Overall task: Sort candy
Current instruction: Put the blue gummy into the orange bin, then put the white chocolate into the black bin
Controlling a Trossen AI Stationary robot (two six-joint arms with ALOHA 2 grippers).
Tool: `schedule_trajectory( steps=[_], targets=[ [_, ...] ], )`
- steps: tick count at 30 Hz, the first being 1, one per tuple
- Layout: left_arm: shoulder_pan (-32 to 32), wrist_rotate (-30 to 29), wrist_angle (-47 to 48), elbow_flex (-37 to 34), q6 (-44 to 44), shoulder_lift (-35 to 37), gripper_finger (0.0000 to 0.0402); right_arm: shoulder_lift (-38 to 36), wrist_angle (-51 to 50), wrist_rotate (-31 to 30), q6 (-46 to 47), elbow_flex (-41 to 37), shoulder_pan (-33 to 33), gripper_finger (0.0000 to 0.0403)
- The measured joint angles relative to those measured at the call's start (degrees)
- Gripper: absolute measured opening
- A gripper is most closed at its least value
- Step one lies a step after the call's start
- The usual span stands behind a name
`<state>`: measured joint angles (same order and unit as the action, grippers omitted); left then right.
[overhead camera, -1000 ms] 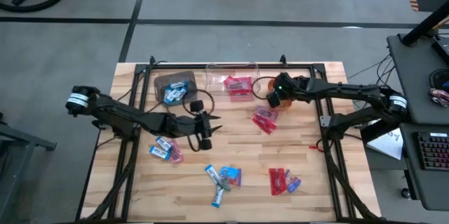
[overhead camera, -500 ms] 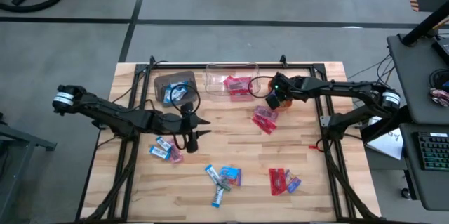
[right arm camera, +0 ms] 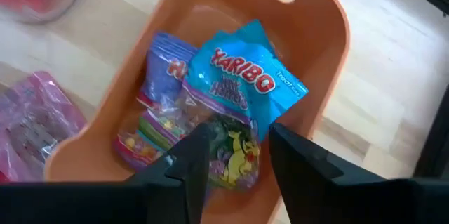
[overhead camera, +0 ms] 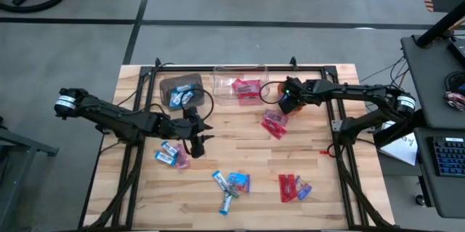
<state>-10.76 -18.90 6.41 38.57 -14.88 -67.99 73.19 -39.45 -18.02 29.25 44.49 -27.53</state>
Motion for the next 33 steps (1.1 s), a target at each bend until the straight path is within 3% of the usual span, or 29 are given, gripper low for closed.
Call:
schedule_trajectory(
  steps=[8, 16, 22, 27, 33],
  targets=[
    [-0.04, 0.97, 20.51, 6.52, -9.97, -0.04, 0.0135, -0.02, -9.14, -0.01, 2.81, 5.58, 0.0, 0.0148],
    [-0.1, 10.95, 29.61, 6.81, -19.32, -0.06, 0.0135, -0.02, -14.4, -0.02, 3.31, 12.44, 0.47, 0.015],
    [-1.97, 14.57, 39.86, 6.64, -29.87, -1.01, 0.0135, -0.02, -14.72, -0.02, 2.42, 16.91, 3.29, 0.0151],
    [-4.09, 20.3, 48.49, 6.55, -27.89, -2.72, 0.0135, -0.02, -14.72, 0.0, 0.56, 20.53, 6.8, 0.0151],
    [-4.94, 20.48, 51.79, 6.38, -20.32, -6.88, 0.0135, -0.02, -14.24, -0.12, 0.03, 23.41, 11.55, 0.0151]
  ],
)
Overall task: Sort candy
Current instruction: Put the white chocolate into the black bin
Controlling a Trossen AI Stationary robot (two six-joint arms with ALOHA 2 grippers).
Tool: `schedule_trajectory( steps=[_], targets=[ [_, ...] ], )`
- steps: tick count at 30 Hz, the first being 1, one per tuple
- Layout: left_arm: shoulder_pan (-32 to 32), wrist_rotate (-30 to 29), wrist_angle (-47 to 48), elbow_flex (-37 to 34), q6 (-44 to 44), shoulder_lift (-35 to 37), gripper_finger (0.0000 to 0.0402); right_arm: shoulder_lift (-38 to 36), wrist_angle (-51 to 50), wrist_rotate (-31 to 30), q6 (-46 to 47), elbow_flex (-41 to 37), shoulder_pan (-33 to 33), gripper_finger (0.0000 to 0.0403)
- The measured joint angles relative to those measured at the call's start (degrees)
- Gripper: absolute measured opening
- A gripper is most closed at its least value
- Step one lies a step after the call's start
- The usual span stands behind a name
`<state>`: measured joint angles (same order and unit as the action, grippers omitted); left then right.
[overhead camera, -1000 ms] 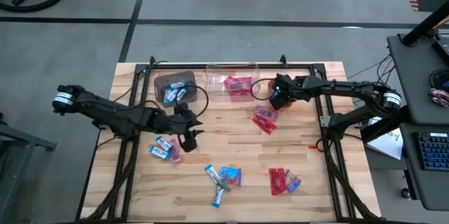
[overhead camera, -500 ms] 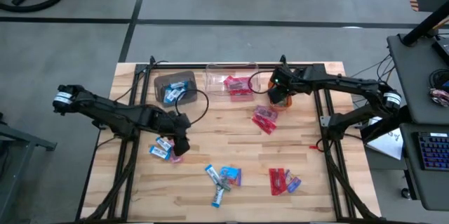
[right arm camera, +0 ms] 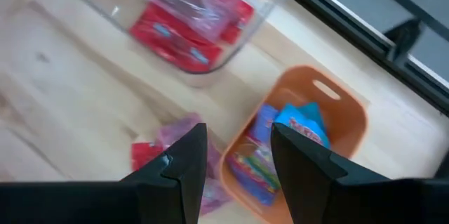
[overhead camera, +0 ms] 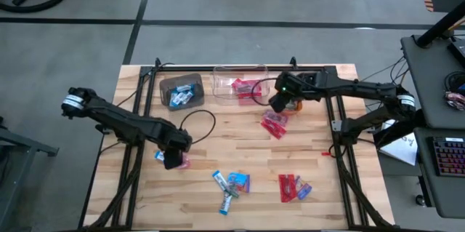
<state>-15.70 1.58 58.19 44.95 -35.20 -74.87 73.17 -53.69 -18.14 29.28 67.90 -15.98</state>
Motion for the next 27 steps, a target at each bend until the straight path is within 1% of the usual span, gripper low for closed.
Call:
schedule_trajectory(
  steps=[6, 9, 15, 21, 24, 27],
  targets=[
    [-0.28, -0.08, 0.35, -0.16, 8.12, -6.82, 0.0135, 0.0, 0.39, -1.47, -0.66, 0.18, 4.14, 0.0151],
    [-0.39, -1.35, 0.37, -0.16, 10.52, -10.02, 0.0135, 0.0, 0.37, -1.5, -0.67, 0.09, 5.67, 0.0151],
    [-0.39, -2.99, 0.33, -0.55, 12.93, -14.49, 0.0135, 0.0, 0.39, -1.54, -0.77, 0.08, 7.71, 0.0151],
    [-0.42, -2.91, 0.86, -0.73, 13.68, -16.61, 0.0132, 0.0, 0.4, -1.58, -0.77, -0.15, 8.23, 0.0151],
    [-0.44, -2.73, 0.69, -0.77, 14.06, -16.34, 0.0113, 0.0, 0.42, -1.6, -0.77, -0.43, 8.23, 0.0151],
    [-0.52, -2.56, 0.1, -0.88, 14.78, -15.62, 0.0064, 0.0, 0.42, -1.6, -0.77, -0.57, 8.23, 0.0151]
  ],
)
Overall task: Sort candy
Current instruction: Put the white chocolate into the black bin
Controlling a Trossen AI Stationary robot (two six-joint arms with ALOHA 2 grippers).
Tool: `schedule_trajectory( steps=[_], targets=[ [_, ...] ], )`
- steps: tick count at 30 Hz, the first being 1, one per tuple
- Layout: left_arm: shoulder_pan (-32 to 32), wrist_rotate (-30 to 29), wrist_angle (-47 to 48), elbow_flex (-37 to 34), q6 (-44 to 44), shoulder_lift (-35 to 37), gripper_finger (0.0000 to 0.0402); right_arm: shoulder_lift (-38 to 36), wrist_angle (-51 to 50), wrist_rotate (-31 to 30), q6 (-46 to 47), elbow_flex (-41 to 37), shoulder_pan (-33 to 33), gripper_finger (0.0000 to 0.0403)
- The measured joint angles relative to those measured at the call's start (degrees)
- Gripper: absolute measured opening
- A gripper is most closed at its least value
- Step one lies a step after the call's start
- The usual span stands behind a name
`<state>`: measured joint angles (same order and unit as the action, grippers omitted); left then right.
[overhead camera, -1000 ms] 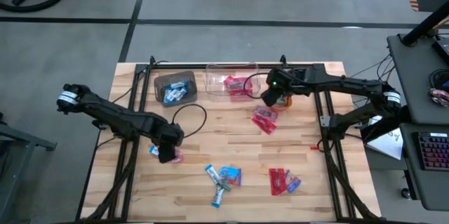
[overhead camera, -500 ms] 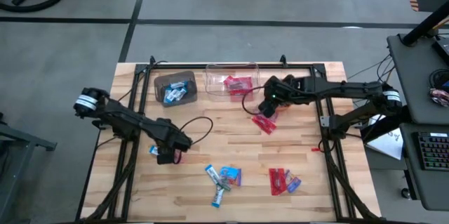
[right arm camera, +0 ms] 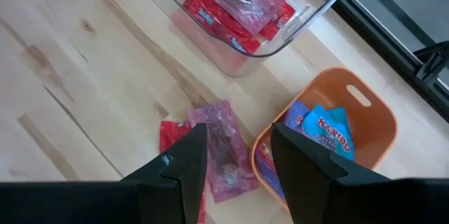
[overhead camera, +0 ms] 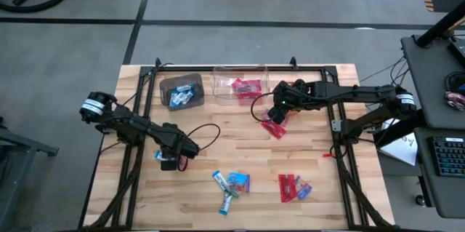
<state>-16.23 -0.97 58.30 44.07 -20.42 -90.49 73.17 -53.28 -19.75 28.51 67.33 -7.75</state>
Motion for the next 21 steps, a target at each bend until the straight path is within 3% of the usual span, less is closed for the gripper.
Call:
schedule_trajectory(
  steps=[3, 9, 17, 21],
  targets=[
    [0.04, -0.22, -0.06, -0.12, 0.41, 0.7, 0.0012, 0.0, 0.0, 0.0, 0.0, -0.05, 0.0, 0.0151],
    [0.11, -1.89, -2.36, -0.2, -0.2, 4.55, 0.0002, 0.0, 0.0, 0.0, 0.17, -0.07, 0.0, 0.0151],
    [0.15, -4.85, -4.18, 0.05, -2.36, 15.39, 0.0, 0.0, 0.02, 0.0, 0.39, -0.09, 0.0, 0.0151],
    [0.21, -11.17, -7.83, 0.06, -3.26, 21.48, 0.0, 0.0, 0.08, 0.02, 0.4, -0.09, 0.02, 0.0151]
  ],
)
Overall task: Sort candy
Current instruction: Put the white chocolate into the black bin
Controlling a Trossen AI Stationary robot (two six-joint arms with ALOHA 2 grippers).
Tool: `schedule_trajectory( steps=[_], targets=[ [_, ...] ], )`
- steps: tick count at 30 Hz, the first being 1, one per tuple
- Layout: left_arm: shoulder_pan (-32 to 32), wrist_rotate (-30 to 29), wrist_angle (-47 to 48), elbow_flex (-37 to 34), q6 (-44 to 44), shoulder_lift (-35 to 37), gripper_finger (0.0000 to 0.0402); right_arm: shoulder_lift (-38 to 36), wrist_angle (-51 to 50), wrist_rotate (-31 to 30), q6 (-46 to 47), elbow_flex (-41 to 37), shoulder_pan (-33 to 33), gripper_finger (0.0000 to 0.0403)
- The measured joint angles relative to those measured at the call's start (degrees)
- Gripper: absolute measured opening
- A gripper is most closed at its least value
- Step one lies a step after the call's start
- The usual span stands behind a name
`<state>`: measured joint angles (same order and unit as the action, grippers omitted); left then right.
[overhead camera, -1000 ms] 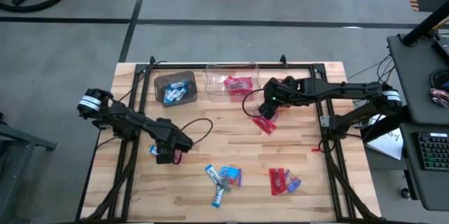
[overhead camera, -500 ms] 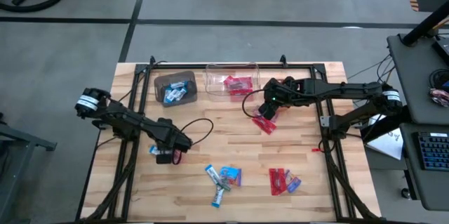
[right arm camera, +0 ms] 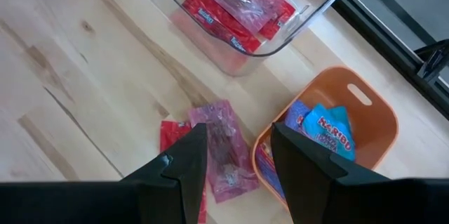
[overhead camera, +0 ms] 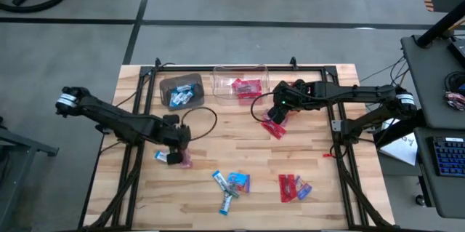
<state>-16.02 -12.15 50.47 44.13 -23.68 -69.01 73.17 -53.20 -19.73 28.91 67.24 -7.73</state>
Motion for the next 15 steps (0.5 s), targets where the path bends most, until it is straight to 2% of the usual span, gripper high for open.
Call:
schedule_trajectory(
  steps=[3, 8, 15],
  targets=[
    [1.35, -7.72, -0.83, 0.68, -1.64, 3.7, 0.0, 0.0, 0.63, -0.01, 0.0, 0.0, 0.0, 0.0151],
    [6.61, -16.99, -0.87, 3.83, -0.91, 7.23, 0.0, 0.0, 1.89, 0.0, 0.0, 0.0, -0.02, 0.0151],
    [21.78, -18.2, -4.31, 7.24, 12.93, 6.71, 0.0, 0.0, 2.07, 0.06, 0.39, 0.0, -0.01, 0.0151]
  ],
)
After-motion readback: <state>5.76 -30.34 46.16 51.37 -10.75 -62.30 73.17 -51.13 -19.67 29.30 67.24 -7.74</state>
